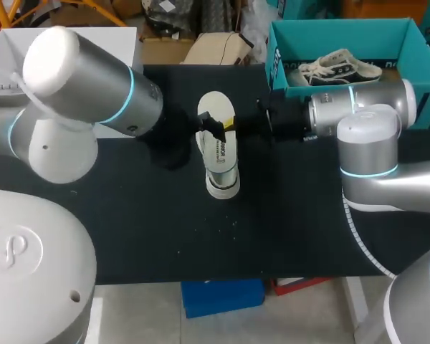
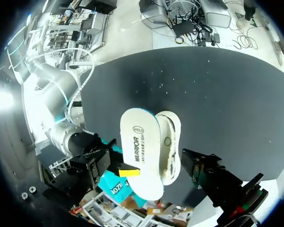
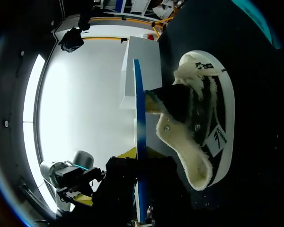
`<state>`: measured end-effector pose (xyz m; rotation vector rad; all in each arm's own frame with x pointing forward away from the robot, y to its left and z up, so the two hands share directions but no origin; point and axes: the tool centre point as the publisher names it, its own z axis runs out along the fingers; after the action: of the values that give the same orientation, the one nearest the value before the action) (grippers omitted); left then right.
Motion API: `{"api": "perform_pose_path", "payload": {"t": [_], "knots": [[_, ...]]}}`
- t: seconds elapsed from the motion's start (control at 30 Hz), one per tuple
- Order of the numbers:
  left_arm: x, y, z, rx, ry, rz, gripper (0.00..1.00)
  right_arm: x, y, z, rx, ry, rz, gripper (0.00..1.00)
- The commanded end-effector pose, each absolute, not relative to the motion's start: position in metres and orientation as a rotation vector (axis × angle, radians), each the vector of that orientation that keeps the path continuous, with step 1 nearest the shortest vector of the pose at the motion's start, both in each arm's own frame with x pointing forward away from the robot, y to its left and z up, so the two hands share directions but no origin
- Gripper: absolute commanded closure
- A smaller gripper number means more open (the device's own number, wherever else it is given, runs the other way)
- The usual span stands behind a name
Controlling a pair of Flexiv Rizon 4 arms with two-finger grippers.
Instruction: Take the shoe out of the shoebox, open the shoe tongue, remove and reinsert the insole, then place the shoe into the shoebox
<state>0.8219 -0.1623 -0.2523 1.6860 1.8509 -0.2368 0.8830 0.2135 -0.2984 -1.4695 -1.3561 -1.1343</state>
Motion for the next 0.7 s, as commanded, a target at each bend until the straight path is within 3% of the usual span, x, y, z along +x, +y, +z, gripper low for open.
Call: {"api": "perform_pose_path", "payload": {"t": [0.03, 0.7], "knots": [[0.816, -0.158, -0.240, 1.890, 2.302, 0.382, 0.00, 0.883, 0.215, -0.299, -1.472, -1.356, -1.135, 1.00], [0.828, -0.161, -0.239, 1.850, 2.288, 0.197, 0.00, 0.883, 0.215, -0.299, -1.472, -1.356, -1.135, 1.00]]}}
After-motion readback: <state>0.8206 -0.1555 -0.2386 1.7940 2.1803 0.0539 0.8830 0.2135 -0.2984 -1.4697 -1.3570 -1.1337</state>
